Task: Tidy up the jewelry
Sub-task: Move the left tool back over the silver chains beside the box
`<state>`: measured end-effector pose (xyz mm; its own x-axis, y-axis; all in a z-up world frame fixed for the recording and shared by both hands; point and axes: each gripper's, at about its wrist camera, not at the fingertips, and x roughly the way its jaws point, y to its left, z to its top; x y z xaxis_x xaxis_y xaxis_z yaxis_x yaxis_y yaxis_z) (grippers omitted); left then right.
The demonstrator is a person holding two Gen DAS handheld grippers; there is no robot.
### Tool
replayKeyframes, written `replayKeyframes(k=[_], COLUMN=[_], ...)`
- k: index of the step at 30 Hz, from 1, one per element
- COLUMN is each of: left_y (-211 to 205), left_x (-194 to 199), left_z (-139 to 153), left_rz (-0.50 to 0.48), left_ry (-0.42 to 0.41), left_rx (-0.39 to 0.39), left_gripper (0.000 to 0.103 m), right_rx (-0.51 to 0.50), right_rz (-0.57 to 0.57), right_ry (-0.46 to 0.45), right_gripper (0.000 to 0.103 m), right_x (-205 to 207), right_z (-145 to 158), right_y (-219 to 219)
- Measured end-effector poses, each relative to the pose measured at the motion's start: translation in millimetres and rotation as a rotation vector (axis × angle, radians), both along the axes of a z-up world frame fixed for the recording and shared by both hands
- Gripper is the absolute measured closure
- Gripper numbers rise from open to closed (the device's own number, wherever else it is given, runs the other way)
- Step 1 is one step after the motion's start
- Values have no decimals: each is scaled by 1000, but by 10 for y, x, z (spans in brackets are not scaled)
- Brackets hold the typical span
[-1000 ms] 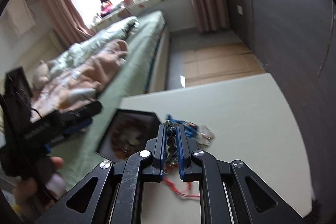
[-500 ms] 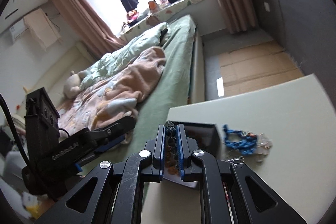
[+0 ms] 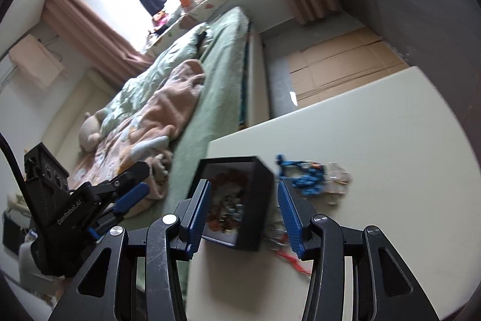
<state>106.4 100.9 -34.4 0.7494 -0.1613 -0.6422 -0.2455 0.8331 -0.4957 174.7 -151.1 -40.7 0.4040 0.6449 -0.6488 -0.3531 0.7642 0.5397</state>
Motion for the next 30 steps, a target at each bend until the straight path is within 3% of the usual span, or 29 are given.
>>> replayKeyframes(k=[3,6,12,14,16,23,25,30], left_y=[-127,-260,-600,-704,-834,-1200,-1272,-1377], left_x=[24,40,66,77,92,179,223,376], left_z=[2,-5,-26,-43,-72,-172,-197,-348], left_rz=[-28,-63,-152,-176,-213,-313,-323,-342], left_ry=[4,6,9,15,27,69,77,146], left_rx=[26,40,95,113,132,179,190,203], left_gripper=[32,32,32,32,32,32,35,64], right_rx=[-14,-18,-49,-56,-56,-25,-1,36], right_rz=[-27,-53,-72,-86,-101,-163,-189,-236], right_ry=[18,40,57,82,103,174,197,250], right_gripper=[55,48,47,43,32,27,27,27], right_x=[14,33,4,-12,-26,-142,-159,-258], right_z=[-7,-39,-64,-104,-143,-261,-292,-402], right_y=[-171,-332,-536,-620,-695,-998,-1077,-1255])
